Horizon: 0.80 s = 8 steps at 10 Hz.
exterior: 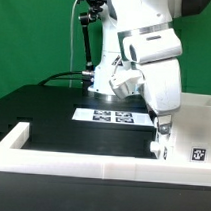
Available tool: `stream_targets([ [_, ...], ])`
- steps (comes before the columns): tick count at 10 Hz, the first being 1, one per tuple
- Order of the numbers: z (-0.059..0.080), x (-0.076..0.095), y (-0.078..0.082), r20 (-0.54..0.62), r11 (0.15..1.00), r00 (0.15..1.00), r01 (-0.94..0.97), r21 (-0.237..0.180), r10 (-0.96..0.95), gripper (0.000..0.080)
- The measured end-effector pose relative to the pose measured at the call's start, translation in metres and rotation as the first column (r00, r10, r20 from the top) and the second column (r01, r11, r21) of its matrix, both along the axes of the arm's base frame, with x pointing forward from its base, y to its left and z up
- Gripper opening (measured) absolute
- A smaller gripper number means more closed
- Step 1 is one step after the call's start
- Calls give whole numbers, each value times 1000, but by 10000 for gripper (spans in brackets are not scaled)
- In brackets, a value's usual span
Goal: Assemble drawer
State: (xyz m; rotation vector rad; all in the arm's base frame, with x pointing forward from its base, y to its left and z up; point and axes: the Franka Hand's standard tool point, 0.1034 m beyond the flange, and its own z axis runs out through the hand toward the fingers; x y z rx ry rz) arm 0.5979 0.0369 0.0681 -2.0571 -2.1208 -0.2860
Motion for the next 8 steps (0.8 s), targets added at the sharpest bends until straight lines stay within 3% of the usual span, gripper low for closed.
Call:
stream_targets([
  [2,0,0,-3,-3,1000,1000,-1,-3,1,649],
  [5,1,-1,-49,-12,1000,1000,20,-24,-20,649],
  [7,11,2,-62,8,999,999,42,-32,-42,649],
  [8,9,1,-61,5,999,999,41,-31,-41,649],
])
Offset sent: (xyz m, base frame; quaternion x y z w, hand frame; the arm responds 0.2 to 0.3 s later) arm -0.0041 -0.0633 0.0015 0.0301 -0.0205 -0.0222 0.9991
